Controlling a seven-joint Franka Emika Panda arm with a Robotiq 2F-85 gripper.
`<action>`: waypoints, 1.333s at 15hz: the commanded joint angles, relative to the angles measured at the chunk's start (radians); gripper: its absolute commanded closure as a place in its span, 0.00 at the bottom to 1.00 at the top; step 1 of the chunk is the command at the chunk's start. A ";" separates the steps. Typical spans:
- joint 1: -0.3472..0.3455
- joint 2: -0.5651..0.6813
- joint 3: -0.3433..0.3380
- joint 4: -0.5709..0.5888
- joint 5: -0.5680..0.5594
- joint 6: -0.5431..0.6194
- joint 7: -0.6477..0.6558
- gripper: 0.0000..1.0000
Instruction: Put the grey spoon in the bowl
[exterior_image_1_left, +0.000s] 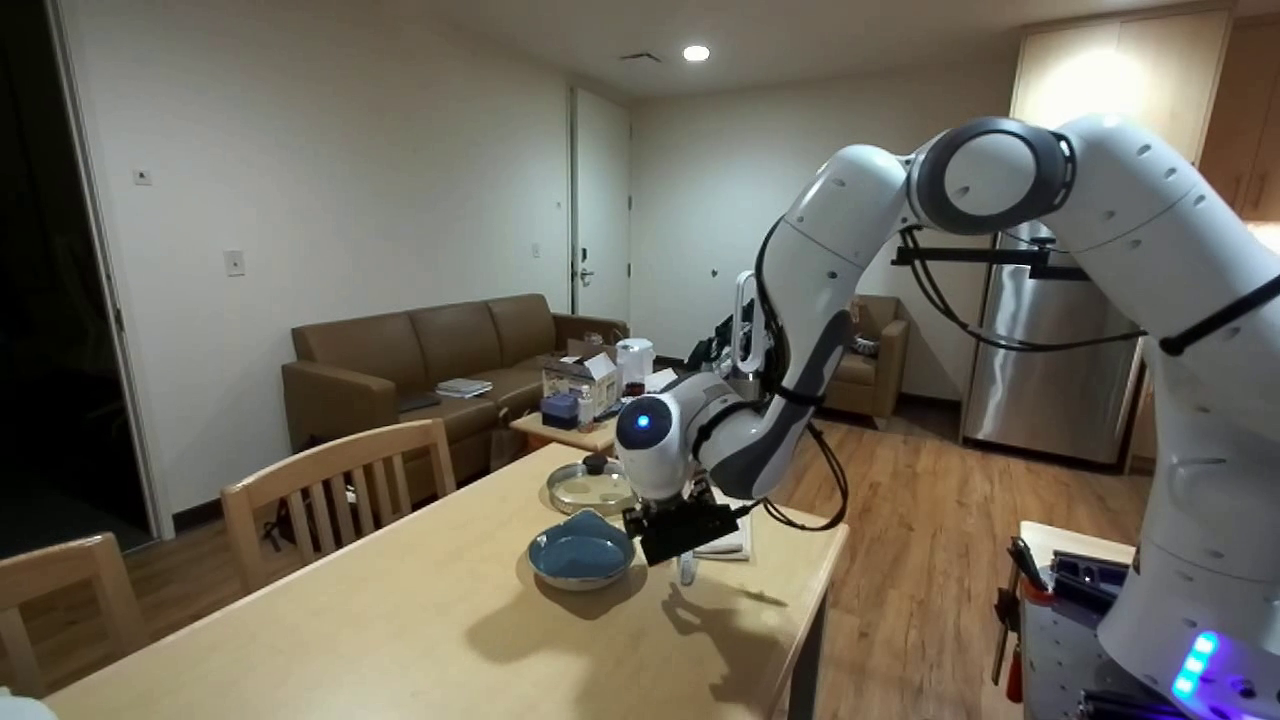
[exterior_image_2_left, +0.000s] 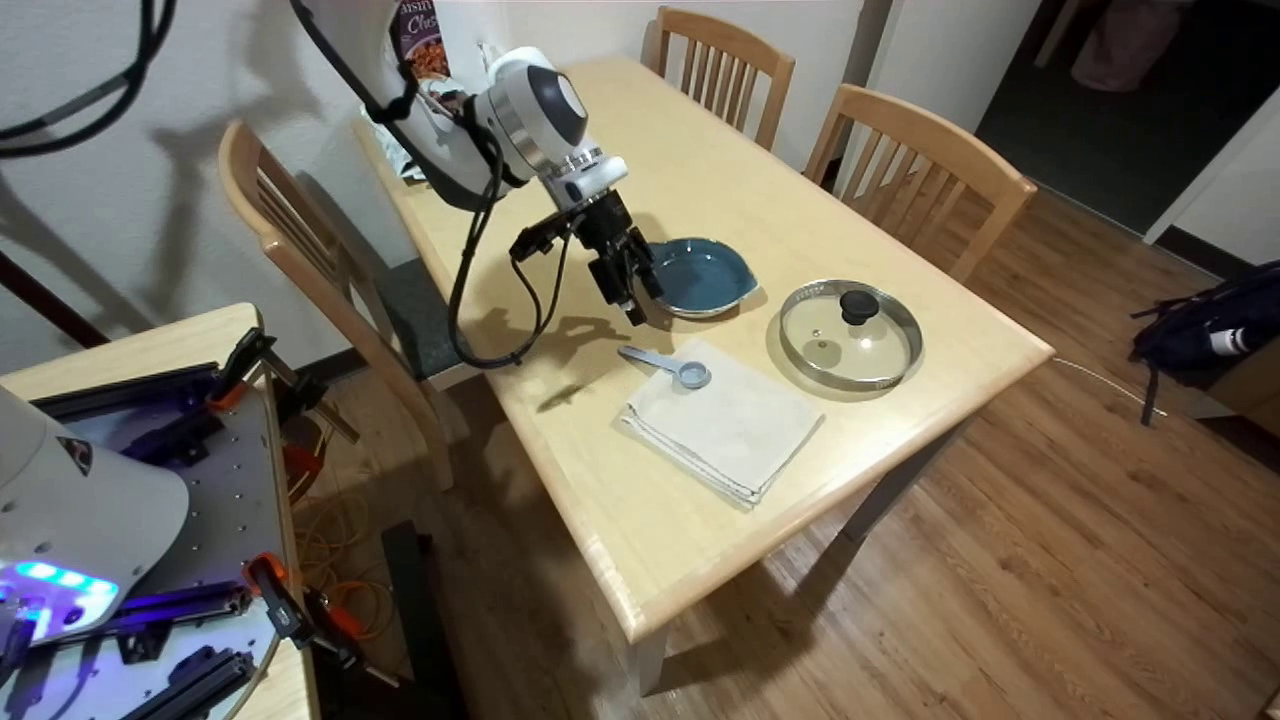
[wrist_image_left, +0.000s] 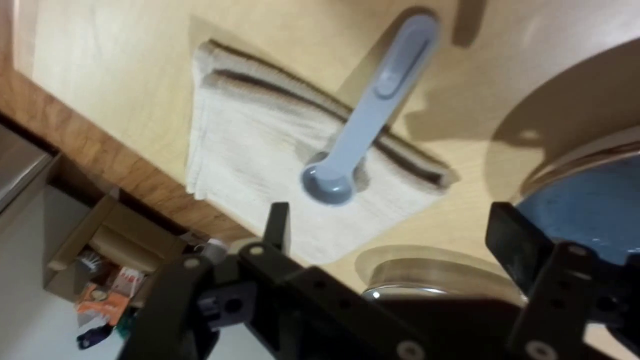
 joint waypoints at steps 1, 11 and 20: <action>-0.079 0.051 0.067 0.045 0.069 0.160 -0.075 0.00; -0.065 0.010 0.031 -0.021 0.129 0.345 -0.036 0.00; -0.017 -0.128 -0.033 -0.179 0.304 0.384 -0.033 0.00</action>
